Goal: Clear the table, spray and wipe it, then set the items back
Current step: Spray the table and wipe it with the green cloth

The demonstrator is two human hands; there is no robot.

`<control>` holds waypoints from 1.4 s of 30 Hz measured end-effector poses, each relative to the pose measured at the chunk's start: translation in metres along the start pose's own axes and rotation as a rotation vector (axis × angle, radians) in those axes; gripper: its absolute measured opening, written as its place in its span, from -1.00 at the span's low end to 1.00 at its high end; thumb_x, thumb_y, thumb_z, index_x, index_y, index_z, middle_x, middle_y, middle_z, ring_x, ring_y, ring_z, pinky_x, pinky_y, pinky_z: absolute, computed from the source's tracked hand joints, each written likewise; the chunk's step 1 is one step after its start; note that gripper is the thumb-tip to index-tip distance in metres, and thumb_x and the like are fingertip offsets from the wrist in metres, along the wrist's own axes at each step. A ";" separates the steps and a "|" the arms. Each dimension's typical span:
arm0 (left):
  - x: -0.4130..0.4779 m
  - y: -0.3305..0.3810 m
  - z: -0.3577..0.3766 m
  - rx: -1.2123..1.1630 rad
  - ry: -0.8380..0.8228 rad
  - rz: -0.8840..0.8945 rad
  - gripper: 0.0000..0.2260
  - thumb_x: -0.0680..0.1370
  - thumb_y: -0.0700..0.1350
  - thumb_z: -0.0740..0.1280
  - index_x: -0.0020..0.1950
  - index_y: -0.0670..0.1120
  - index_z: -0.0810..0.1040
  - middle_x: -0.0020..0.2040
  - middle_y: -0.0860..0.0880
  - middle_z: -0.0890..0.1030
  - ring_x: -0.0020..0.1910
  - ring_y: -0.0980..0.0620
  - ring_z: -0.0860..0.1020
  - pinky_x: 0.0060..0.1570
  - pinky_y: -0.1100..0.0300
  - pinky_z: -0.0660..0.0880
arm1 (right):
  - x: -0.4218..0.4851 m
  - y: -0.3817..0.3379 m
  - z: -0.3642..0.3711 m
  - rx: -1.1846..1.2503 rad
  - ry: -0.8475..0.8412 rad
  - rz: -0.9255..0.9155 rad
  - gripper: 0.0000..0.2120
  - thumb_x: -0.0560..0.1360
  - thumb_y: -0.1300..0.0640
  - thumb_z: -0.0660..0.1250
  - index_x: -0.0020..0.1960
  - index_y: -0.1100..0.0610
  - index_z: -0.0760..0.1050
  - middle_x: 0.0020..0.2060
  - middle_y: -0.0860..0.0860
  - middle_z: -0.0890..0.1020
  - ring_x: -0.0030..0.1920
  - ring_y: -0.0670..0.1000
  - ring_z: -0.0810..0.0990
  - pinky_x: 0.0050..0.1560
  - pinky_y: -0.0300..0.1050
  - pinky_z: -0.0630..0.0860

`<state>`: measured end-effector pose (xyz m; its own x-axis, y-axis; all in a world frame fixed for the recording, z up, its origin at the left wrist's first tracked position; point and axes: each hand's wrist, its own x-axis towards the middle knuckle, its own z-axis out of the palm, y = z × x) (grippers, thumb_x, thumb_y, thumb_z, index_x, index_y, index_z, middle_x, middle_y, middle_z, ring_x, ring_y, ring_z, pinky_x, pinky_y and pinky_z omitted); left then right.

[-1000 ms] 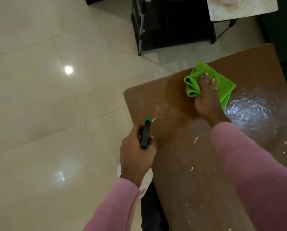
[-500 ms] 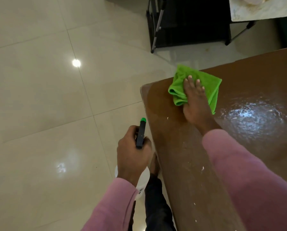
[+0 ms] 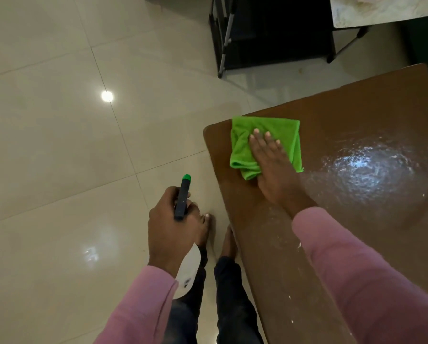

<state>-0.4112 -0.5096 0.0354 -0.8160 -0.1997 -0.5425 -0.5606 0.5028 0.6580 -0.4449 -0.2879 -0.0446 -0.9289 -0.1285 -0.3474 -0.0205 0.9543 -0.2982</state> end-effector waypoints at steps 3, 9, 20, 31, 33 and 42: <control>-0.001 0.003 0.005 -0.014 -0.020 -0.013 -0.88 0.51 -0.25 0.33 -0.06 -0.03 0.51 -0.31 -0.01 0.56 -0.38 -0.14 0.55 -0.29 -0.16 0.58 | 0.009 -0.031 0.005 0.074 0.061 0.172 -0.23 0.44 0.27 0.20 0.56 0.16 -0.07 0.56 0.09 -0.05 0.54 0.17 -0.16 0.51 0.08 -0.21; 0.002 -0.001 0.012 0.019 -0.093 0.045 -0.87 0.44 -0.16 0.31 -0.13 0.09 0.49 -0.36 0.06 0.57 -0.41 -0.14 0.55 -0.37 -0.18 0.55 | -0.060 -0.022 0.038 -0.100 -0.089 -0.324 -0.18 0.27 0.17 0.04 0.54 0.13 0.02 0.52 0.03 0.07 0.52 0.08 0.02 0.52 0.05 -0.04; -0.029 0.006 0.043 0.140 -0.392 0.219 -0.88 0.50 -0.15 0.37 -0.07 0.05 0.47 -0.31 0.07 0.56 -0.40 0.00 0.53 -0.42 0.16 0.51 | -0.038 0.070 -0.043 0.773 0.395 0.620 -0.55 0.57 0.35 0.15 0.43 0.11 0.36 0.28 0.12 0.51 0.24 0.10 0.51 0.22 -0.11 0.46; -0.059 0.011 0.091 0.350 -0.503 0.311 -0.78 0.41 0.16 0.27 0.01 0.23 0.34 -0.25 0.13 0.60 -0.25 -0.06 0.61 -0.06 -0.16 0.57 | -0.118 0.149 -0.091 0.945 1.031 0.931 -0.68 0.49 0.02 0.23 0.23 0.00 0.51 0.03 0.03 0.66 0.02 0.07 0.65 0.02 0.20 0.59; -0.061 0.016 0.099 0.346 -0.517 0.307 -0.83 0.43 0.14 0.30 -0.03 0.28 0.36 -0.26 0.15 0.58 -0.25 -0.02 0.60 -0.05 -0.14 0.58 | -0.121 0.140 -0.082 0.707 0.892 0.878 -0.53 0.50 0.06 0.18 0.40 0.05 0.35 0.19 -0.01 0.54 0.16 -0.06 0.51 0.23 -0.04 0.47; -0.059 0.032 0.127 0.392 -0.545 0.390 -0.85 0.51 -0.10 0.40 -0.15 0.06 0.43 -0.40 0.08 0.49 -0.42 0.02 0.49 -0.33 0.12 0.46 | -0.132 0.091 0.023 0.225 0.193 0.383 -0.23 0.42 0.36 0.20 0.56 0.16 -0.03 0.55 0.08 -0.05 0.50 0.01 -0.22 0.51 0.02 -0.23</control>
<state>-0.3630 -0.3749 0.0224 -0.7023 0.4435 -0.5568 -0.0732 0.7330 0.6763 -0.3160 -0.1900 -0.0461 -0.9059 0.2937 -0.3051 0.3975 0.8383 -0.3732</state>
